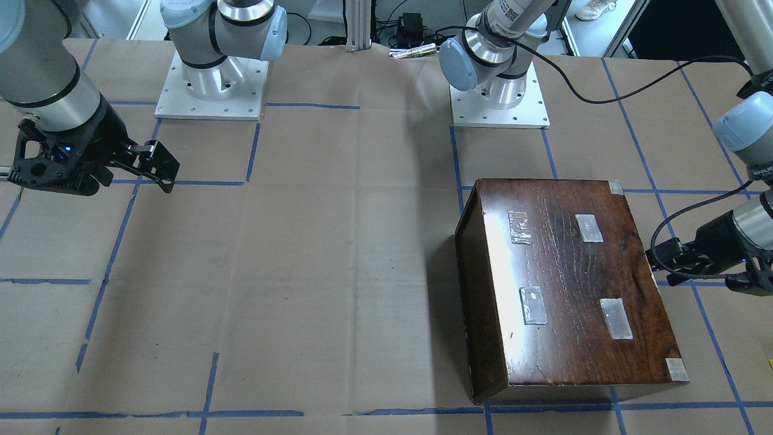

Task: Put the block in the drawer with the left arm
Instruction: 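Hook the white drawer handle with the left gripper, then pull the drawer open away from the cabinet with the left gripper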

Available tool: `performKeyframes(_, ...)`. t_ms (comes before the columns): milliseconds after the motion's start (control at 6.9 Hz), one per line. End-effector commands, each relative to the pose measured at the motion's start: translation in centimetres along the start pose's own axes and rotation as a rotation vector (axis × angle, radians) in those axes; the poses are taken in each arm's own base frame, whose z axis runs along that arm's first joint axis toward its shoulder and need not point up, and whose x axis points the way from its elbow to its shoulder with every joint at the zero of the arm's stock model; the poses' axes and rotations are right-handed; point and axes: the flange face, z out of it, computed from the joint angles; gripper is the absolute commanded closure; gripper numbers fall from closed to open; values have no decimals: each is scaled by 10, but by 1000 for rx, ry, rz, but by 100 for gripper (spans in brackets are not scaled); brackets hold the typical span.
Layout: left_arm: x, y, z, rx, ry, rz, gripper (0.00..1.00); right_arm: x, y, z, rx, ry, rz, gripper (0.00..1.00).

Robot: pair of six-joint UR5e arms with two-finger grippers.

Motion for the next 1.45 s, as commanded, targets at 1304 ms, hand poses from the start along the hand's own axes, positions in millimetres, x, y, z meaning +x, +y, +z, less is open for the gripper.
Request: performKeyframes(1304,-56,-1,-28,53,-42,4,1,0,0,0,0,0,0,0)
